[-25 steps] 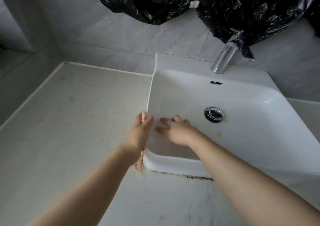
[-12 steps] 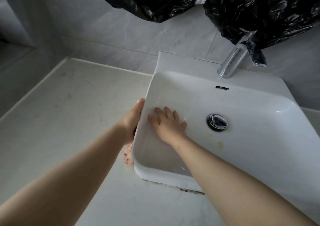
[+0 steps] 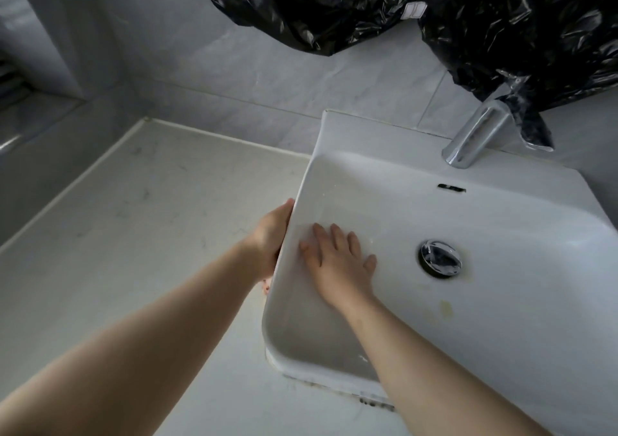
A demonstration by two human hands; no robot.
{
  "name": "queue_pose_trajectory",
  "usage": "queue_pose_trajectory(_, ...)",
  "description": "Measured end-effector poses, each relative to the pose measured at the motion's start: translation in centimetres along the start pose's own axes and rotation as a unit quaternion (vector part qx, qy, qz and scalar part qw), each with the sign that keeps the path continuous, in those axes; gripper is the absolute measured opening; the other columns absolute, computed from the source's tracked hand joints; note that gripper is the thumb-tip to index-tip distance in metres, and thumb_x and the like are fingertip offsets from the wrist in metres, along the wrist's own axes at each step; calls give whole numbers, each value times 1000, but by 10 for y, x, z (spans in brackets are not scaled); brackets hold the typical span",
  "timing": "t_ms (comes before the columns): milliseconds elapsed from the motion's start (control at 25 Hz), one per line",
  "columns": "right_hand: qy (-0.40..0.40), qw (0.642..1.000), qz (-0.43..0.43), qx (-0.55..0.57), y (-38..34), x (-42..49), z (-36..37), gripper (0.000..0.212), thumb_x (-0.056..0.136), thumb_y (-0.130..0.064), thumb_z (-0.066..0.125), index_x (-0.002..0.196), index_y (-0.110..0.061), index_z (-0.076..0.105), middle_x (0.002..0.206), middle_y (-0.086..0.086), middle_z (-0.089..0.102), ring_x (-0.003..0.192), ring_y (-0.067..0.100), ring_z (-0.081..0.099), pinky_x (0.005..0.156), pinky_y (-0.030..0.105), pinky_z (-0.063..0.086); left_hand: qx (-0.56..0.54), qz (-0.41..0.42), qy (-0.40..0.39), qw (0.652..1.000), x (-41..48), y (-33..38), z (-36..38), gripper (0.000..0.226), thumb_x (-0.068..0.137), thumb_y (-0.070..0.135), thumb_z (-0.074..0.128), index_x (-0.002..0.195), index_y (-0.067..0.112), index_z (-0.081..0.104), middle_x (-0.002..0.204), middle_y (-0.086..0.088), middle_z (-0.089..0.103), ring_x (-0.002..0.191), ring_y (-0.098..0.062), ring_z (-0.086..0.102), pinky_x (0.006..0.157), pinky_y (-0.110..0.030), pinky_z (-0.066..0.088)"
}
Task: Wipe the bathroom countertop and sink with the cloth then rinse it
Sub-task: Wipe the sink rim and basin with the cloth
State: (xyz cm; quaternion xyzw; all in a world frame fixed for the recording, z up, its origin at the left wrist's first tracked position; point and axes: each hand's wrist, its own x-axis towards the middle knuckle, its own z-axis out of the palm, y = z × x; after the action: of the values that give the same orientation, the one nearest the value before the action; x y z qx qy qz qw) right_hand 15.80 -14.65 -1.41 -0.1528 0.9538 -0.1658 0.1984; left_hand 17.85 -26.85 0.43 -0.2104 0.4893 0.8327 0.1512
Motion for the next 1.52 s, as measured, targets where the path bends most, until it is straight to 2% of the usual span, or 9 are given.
queue_pose_trajectory(160, -6, 1000, 10, 1, -2, 6, -2, 53, 98, -53, 19, 148, -38, 12, 159, -7, 3, 146, 23, -3, 113, 59, 3, 25, 73, -11, 997, -16, -15, -4, 48, 98, 47, 30, 126, 16, 54, 121, -12, 62, 111, -25, 59, 96, -39, 46)
queue_pose_trajectory(400, -2, 1000, 9, -2, -3, 2, -3, 52, 99, -51, 19, 148, -36, 13, 159, -7, 3, 146, 23, -3, 112, 59, 4, 51, 18, 75, 996, 17, 19, 5, 48, 95, 50, 33, 108, 14, 61, 104, -15, 63, 83, -24, 61, 72, -31, 51)
queue_pose_trajectory(560, 2, 1000, 15, 7, -4, 6, -2, 51, 99, -49, 23, 148, -37, 15, 159, -8, 5, 146, 23, -1, 112, 60, 5, 74, 58, 29, 995, -21, -4, 0, 35, 100, 43, 30, 95, 22, 58, 87, -5, 66, 81, -17, 63, 72, -32, 51)
queue_pose_trajectory(760, -12, 999, 15, 31, -5, 4, -5, 51, 99, -49, 24, 148, -37, 15, 159, -9, 3, 146, 22, -5, 113, 58, 0, 243, 122, 181, 945, 35, 33, 18, 31, 96, 28, 39, 67, 16, 43, 64, -3, 39, 61, -18, 37, 58, -28, 30)
queue_pose_trajectory(880, -14, 1000, 6, 24, -1, 3, -6, 53, 99, -49, 24, 149, -37, 13, 159, -9, 1, 146, 21, -5, 114, 57, 0, 241, 115, 173, 948, 59, 46, 16, 35, 96, 36, 38, 100, 8, 58, 81, -6, 51, 78, -20, 48, 74, -28, 39)
queue_pose_trajectory(1000, -18, 1000, 2, 17, -1, 3, -7, 53, 99, -50, 25, 149, -38, 13, 159, -8, 1, 146, 21, -5, 114, 57, 1, 205, 100, 136, 964, 33, 20, 5, 39, 97, 38, 39, 122, 13, 55, 109, -9, 63, 101, -25, 60, 95, -39, 46)
queue_pose_trajectory(1200, -9, 1000, 12, 23, -6, 5, -7, 51, 99, -48, 26, 147, -37, 17, 159, -7, 5, 146, 23, -2, 113, 59, 3, 231, 97, 156, 955, 50, 36, 9, 37, 74, 52, 42, 84, 16, 48, 79, -10, 48, 78, -20, 46, 75, -34, 38)
queue_pose_trajectory(1360, -5, 1000, -3, 11, -2, 2, -8, 52, 99, -49, 27, 148, -36, 16, 159, -8, 4, 146, 22, -1, 113, 58, 4, 290, 93, 214, 928, 83, 61, 20, 42, 91, 43, 35, 93, 7, 57, 77, -10, 50, 77, -23, 46, 75, -33, 40)
queue_pose_trajectory(1520, -20, 1000, -6, 7, -1, 4, -9, 51, 99, -47, 28, 148, -37, 16, 159, -8, 4, 145, 23, -2, 113, 58, 5, 230, 121, 155, 953, 56, 29, 0, 45, 85, 48, 43, 98, 9, 60, 86, -11, 54, 79, -21, 49, 74, -36, 44)
